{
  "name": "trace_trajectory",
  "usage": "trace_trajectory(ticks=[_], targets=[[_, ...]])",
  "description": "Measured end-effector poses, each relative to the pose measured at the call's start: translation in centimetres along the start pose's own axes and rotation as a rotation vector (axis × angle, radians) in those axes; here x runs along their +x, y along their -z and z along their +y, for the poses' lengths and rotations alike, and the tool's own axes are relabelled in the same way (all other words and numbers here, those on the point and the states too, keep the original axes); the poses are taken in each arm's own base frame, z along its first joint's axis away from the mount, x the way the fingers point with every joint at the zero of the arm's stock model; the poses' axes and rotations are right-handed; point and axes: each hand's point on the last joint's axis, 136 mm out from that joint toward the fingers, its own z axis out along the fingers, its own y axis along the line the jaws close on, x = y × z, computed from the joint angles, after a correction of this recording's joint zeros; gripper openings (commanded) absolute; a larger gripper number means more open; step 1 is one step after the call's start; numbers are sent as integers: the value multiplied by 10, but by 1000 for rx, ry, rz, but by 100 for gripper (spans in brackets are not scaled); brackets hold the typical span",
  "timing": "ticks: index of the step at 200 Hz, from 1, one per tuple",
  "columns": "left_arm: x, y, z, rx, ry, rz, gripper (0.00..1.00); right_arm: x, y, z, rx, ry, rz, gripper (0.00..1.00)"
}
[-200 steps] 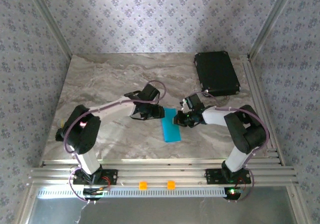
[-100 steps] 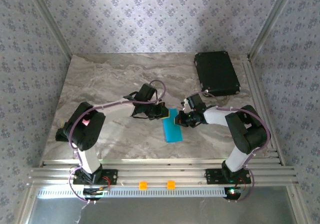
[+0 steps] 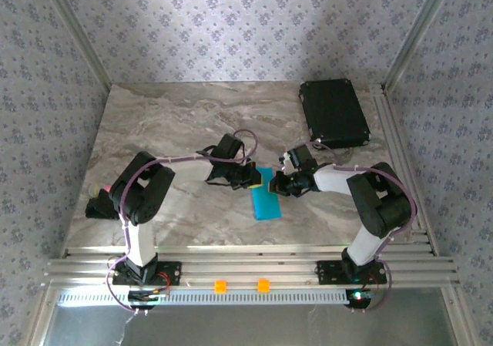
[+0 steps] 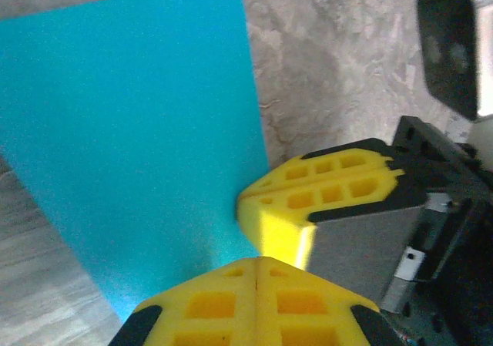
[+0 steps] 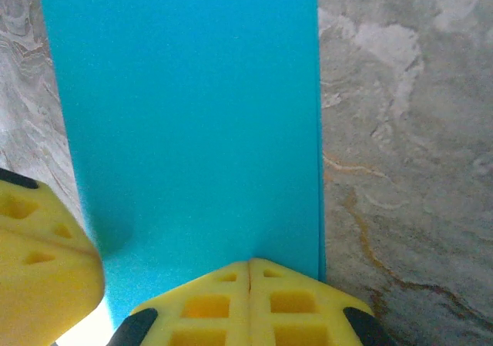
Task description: Fold a paper plane with a square sheet of paper (pick it up from the middle)
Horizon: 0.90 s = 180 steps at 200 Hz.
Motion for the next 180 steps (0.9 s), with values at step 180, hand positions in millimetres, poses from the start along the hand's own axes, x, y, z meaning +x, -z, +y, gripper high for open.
trace_trajectory(ticks=[180], targets=[[-29,10,11,-30,-39,-89,0,0,-1,0,-2,-1,4,0]])
